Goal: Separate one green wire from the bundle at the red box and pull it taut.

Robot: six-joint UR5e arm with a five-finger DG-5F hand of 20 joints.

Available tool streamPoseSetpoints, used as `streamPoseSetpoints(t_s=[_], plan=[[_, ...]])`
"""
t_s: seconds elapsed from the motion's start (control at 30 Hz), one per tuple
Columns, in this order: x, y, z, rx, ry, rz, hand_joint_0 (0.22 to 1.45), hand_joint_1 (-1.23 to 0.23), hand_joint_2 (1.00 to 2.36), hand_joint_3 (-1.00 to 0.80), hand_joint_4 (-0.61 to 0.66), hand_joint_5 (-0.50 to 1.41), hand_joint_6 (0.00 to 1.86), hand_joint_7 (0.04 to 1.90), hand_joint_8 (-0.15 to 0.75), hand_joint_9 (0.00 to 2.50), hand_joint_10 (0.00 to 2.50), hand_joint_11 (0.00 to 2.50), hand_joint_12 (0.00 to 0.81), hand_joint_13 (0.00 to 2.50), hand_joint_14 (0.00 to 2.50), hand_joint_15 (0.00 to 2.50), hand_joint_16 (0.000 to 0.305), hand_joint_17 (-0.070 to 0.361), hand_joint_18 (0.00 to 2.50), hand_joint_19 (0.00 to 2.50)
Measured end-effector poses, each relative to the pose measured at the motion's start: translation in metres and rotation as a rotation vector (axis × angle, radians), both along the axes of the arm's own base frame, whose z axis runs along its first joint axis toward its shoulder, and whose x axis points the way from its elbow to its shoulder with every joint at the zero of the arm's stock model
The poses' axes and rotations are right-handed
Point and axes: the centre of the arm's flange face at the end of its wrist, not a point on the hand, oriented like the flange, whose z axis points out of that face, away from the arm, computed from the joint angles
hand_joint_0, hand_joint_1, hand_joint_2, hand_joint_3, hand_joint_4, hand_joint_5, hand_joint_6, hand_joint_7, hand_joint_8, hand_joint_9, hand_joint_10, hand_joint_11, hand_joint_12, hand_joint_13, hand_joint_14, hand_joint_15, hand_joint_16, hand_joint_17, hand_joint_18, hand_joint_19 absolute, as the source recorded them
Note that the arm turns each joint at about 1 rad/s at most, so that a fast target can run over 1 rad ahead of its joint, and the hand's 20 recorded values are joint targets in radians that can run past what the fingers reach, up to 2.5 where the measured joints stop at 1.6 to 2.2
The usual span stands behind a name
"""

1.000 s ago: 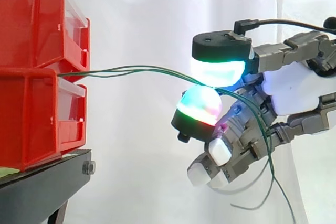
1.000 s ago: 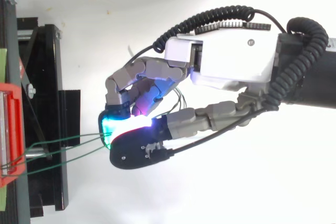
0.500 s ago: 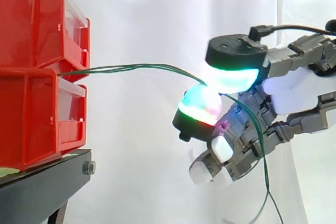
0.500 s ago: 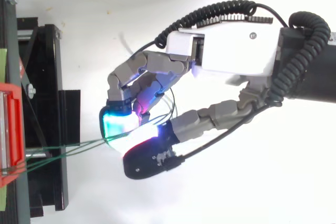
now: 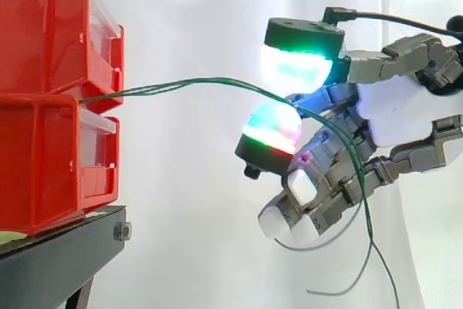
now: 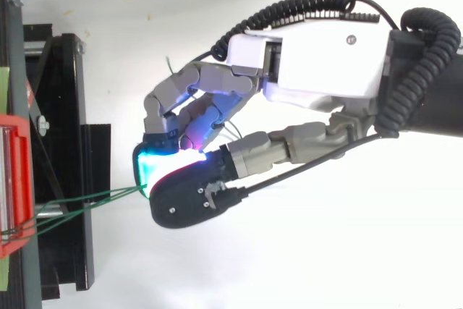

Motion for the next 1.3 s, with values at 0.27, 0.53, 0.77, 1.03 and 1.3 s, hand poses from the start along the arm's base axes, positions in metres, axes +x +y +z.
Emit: streamPoseSetpoints(t_s=[0.27,0.53,0.77,1.03,1.3], plan=[[-0.002,-0.001,0.003,-0.002,0.020,0.001,0.62,-0.70,1.02,-0.31,0.18,-0.21,0.86,1.02,0.270,0.82,0.02,0.58,0.337,0.71,0.01,0.29,0.052,0.117,0.56,0.31],[-0.005,-0.001,0.005,-0.003,0.037,0.003,0.62,-0.71,1.01,-0.36,0.17,-0.21,0.86,1.01,0.271,0.84,0.02,0.59,0.337,0.74,0.01,0.30,0.052,0.117,0.61,0.32],[-0.006,0.001,0.005,-0.003,0.039,-0.001,0.61,-0.64,1.01,-0.42,0.18,-0.21,0.85,1.01,0.284,1.08,0.02,1.03,0.329,1.07,0.02,0.65,0.053,0.120,0.73,0.40],[-0.005,0.007,0.004,0.060,0.032,-0.007,0.62,-0.62,1.01,-0.41,0.17,-0.21,0.85,1.02,0.260,1.36,0.00,1.70,0.288,1.55,0.02,1.46,0.054,0.122,0.90,0.60],[-0.004,0.016,0.004,0.131,0.017,-0.019,0.62,-0.62,1.01,-0.44,0.18,-0.21,0.85,1.01,0.265,1.39,0.00,1.77,0.268,1.63,0.01,1.60,0.055,0.124,0.94,0.63]])
